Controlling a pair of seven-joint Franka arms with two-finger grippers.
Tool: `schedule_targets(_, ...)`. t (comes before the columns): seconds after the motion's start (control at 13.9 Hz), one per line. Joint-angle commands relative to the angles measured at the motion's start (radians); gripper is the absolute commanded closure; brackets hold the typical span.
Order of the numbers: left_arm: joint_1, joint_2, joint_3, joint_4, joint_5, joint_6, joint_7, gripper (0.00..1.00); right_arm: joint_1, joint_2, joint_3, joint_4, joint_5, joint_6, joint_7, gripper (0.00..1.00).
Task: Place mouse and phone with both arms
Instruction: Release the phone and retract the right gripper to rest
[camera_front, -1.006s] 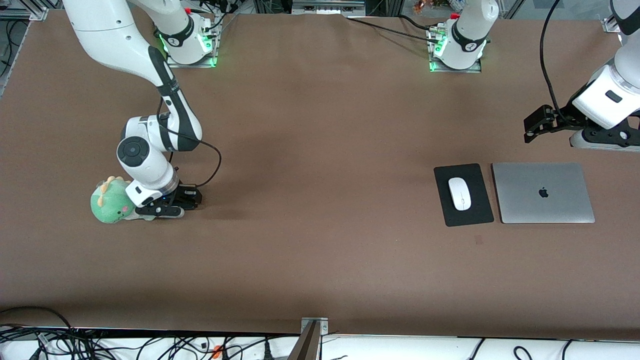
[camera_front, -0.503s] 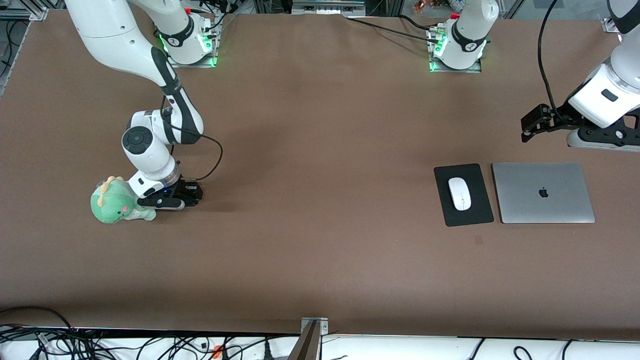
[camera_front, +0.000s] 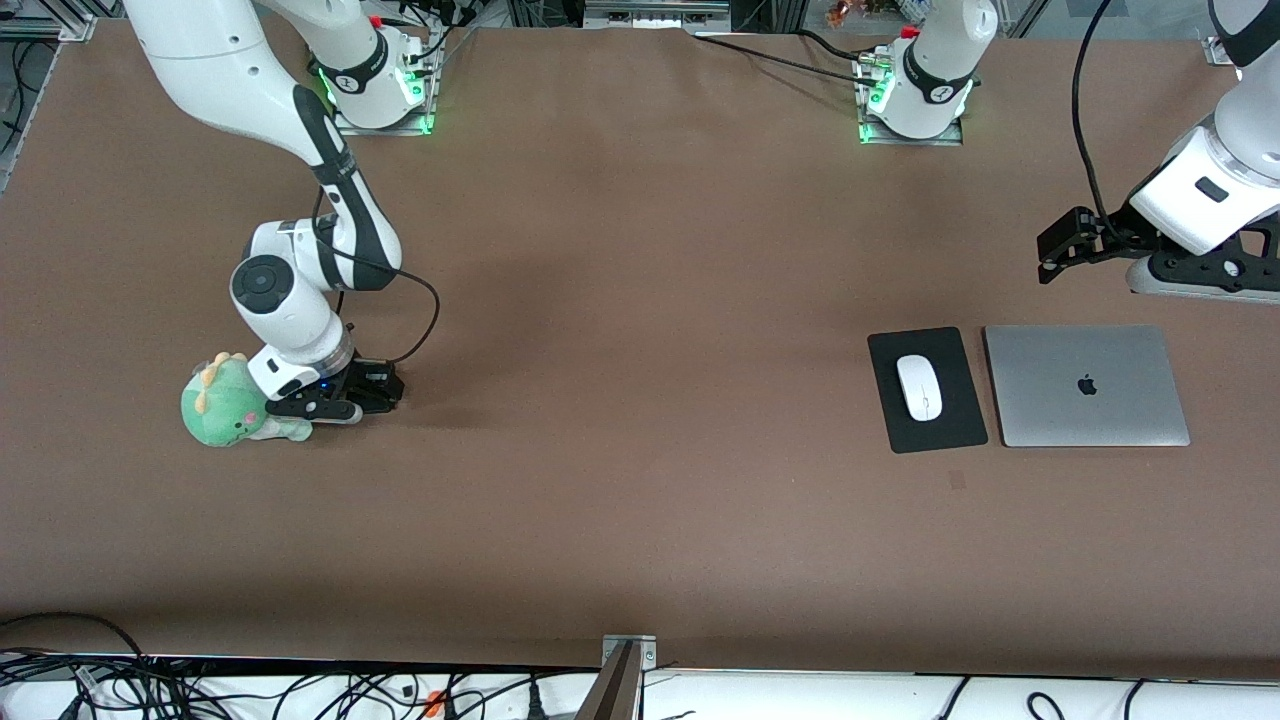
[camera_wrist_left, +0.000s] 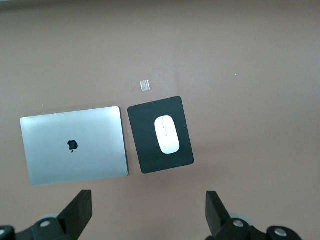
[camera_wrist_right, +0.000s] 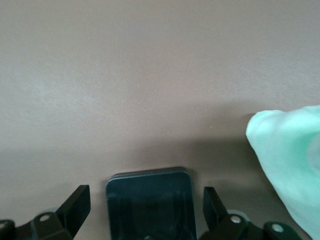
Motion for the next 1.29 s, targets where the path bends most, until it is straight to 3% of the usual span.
schedule_targets(0.0,-0.002,0.014,0.002,0.032,-0.015,-0.023,0.018,0.00,-0.011,-0.066,0.003,0.083,0.072,-0.192,-0.025,0.00)
schedule_targets(0.57,0.000,0.011,-0.006,0.035,-0.011,-0.087,0.021,0.00,-0.013,-0.250,-0.089,0.260,0.074,-0.609,-0.218,0.00)
schedule_targets(0.93,0.000,0.009,-0.007,0.035,-0.009,-0.105,0.019,0.00,-0.013,-0.272,-0.152,0.461,0.058,-0.946,-0.217,0.00)
schedule_targets(1.15,0.000,0.009,-0.009,0.035,-0.009,-0.110,0.019,0.00,-0.046,-0.283,-0.141,0.536,0.054,-1.037,-0.215,0.00)
schedule_targets(1.22,0.000,0.009,-0.009,0.035,-0.009,-0.110,0.019,0.00,-0.088,-0.293,-0.100,0.551,0.043,-1.068,-0.212,0.00)
